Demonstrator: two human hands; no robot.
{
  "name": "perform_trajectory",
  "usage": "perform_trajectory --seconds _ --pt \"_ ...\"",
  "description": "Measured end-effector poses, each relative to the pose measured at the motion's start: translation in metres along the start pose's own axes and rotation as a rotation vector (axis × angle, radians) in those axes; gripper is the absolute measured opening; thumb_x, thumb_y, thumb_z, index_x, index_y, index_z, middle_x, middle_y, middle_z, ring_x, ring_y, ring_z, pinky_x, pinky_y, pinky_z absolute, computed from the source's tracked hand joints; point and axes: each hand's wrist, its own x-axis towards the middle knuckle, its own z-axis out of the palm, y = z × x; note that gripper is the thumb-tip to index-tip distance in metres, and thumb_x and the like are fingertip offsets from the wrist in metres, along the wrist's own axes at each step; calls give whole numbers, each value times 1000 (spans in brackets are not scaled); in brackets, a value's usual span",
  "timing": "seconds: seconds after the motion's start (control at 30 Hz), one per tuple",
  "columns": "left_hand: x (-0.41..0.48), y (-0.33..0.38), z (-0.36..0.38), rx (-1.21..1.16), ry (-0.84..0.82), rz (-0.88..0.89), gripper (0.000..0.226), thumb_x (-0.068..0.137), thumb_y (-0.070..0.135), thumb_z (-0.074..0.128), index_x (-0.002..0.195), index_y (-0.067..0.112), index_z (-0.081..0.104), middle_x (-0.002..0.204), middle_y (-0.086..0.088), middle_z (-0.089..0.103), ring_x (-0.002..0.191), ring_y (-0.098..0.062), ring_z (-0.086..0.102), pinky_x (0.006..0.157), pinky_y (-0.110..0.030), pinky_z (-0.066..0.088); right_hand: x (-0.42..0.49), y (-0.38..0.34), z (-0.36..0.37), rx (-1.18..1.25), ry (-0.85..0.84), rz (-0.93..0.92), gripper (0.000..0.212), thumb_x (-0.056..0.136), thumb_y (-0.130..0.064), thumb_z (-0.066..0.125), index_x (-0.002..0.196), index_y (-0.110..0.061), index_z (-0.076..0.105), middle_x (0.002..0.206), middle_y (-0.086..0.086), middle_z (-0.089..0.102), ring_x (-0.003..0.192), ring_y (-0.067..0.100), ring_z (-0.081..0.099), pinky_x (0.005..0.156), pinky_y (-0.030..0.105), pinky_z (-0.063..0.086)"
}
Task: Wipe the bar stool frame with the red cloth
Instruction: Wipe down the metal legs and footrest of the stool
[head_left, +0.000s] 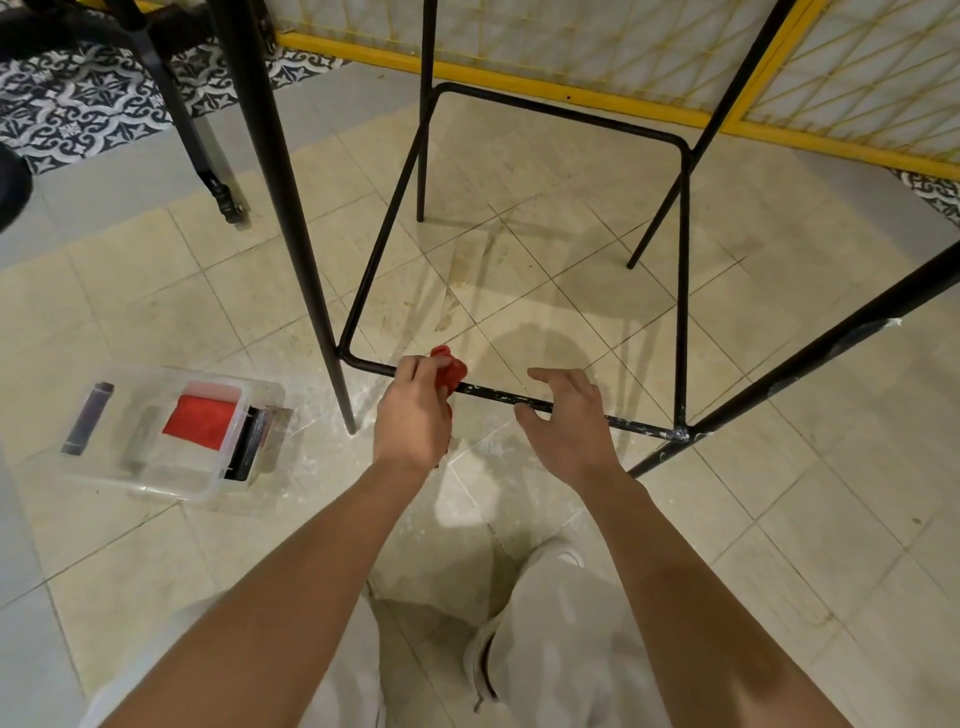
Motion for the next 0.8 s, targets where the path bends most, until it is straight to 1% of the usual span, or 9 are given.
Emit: perform_trajectory --seconds 0.13,0.23,0.3,0.4,0.53,0.73,0.8 --pt "5 -11 -10 95 -34 54 37 94 7 49 129 14 54 129 -8 52 102 -30 60 85 -38 50 -1 1 -1 13 0 6 45 90 -22 57 134 -18 47 135 2 41 126 19 34 103 29 33" --pt "8 -22 -21 115 38 -26 36 93 5 50 129 11 53 130 -11 51 103 -32 59 87 -40 48 -1 2 -3 28 -2 9 45 90 -21 57 134 -17 46 135 2 40 127 19 34 104 29 33" --pt "8 -23 -22 116 55 -79 39 90 2 52 129 10 52 131 -12 49 103 -33 59 88 -41 47 -1 2 -3 21 -2 7 45 91 -21 56 134 -17 47 136 2 40 127 19 34 103 28 32" --pt "4 -10 -14 102 23 -102 42 89 1 53 129 11 51 133 -9 47 105 -31 58 90 -38 46 -3 3 -3 1 -9 9 44 91 -22 56 134 -17 47 135 3 41 126 20 34 104 29 33" --pt "-1 9 1 73 -41 -28 40 90 4 53 129 13 53 132 -8 48 104 -29 60 89 -35 46 -4 8 -5 -9 -18 28 45 90 -22 57 133 -18 47 135 3 41 125 20 34 104 30 34" --pt "1 6 -3 46 -63 8 34 95 6 46 128 12 55 131 -7 50 106 -26 59 89 -29 44 -4 11 -9 15 -13 34 45 90 -22 57 133 -18 47 135 3 41 126 19 33 102 28 33" --pt "2 0 -8 64 -33 -1 34 95 6 45 128 11 54 131 -7 50 106 -27 58 88 -29 44 -4 13 -9 10 -13 38 45 90 -23 57 133 -18 47 135 3 42 126 19 34 102 29 32"
